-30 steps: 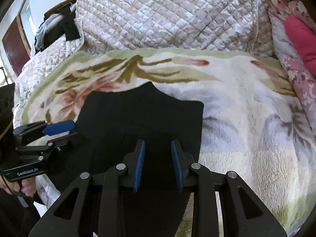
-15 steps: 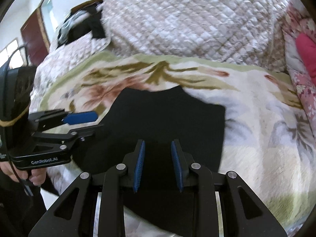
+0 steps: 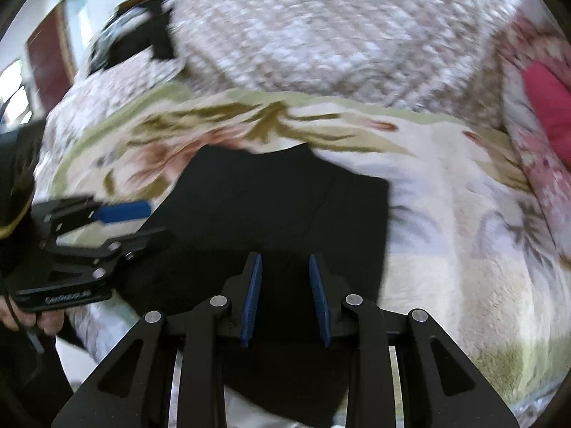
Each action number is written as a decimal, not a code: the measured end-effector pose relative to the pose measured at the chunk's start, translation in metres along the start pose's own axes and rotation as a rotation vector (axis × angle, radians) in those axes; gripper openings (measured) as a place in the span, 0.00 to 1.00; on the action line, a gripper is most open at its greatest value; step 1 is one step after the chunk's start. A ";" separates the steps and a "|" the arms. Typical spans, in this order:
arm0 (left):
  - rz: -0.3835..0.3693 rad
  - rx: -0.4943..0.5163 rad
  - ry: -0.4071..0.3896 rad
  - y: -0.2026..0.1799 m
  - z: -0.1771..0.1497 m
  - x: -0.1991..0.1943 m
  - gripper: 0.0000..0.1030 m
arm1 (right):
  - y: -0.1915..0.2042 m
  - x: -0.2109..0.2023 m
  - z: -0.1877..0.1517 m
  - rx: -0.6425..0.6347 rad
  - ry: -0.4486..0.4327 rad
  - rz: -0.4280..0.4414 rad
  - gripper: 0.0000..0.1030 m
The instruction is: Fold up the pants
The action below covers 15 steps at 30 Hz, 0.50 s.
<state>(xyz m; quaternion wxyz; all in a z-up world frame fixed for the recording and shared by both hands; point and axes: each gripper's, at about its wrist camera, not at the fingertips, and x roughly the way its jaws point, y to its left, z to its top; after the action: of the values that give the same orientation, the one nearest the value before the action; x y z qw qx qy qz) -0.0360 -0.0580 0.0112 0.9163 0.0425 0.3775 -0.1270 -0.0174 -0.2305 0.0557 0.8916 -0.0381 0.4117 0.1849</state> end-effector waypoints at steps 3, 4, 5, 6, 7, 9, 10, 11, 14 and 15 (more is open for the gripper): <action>-0.004 -0.023 -0.022 0.005 0.005 -0.003 0.49 | -0.016 -0.006 0.003 0.077 -0.033 -0.004 0.27; -0.017 -0.031 -0.039 0.006 0.007 -0.005 0.49 | -0.017 -0.007 0.004 0.084 -0.039 0.003 0.27; -0.033 -0.033 -0.055 0.006 0.009 -0.007 0.49 | -0.015 -0.007 0.003 0.083 -0.040 0.005 0.27; -0.044 -0.032 -0.066 0.005 0.011 -0.008 0.49 | -0.013 -0.006 0.003 0.072 -0.035 0.008 0.27; -0.059 -0.026 -0.080 0.003 0.013 -0.009 0.49 | -0.009 -0.004 0.002 0.058 -0.026 0.010 0.27; -0.073 -0.006 -0.089 -0.003 0.017 -0.006 0.49 | -0.004 0.002 0.002 0.036 0.000 0.015 0.27; -0.076 0.002 -0.080 -0.005 0.020 0.000 0.49 | -0.004 0.007 0.001 0.031 0.026 0.002 0.27; -0.082 0.003 -0.057 -0.005 0.022 0.008 0.49 | -0.005 0.010 0.000 0.033 0.038 -0.006 0.27; -0.066 -0.030 -0.004 0.002 0.025 0.027 0.52 | -0.013 0.010 0.003 0.079 0.030 -0.001 0.27; -0.066 -0.045 -0.006 0.006 0.026 0.026 0.54 | -0.017 0.009 0.004 0.097 0.024 -0.008 0.27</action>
<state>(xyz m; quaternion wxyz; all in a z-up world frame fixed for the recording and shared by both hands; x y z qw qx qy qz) 0.0010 -0.0621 0.0113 0.9134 0.0088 0.3788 -0.1489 -0.0037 -0.2428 0.0502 0.8882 0.0013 0.4305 0.1605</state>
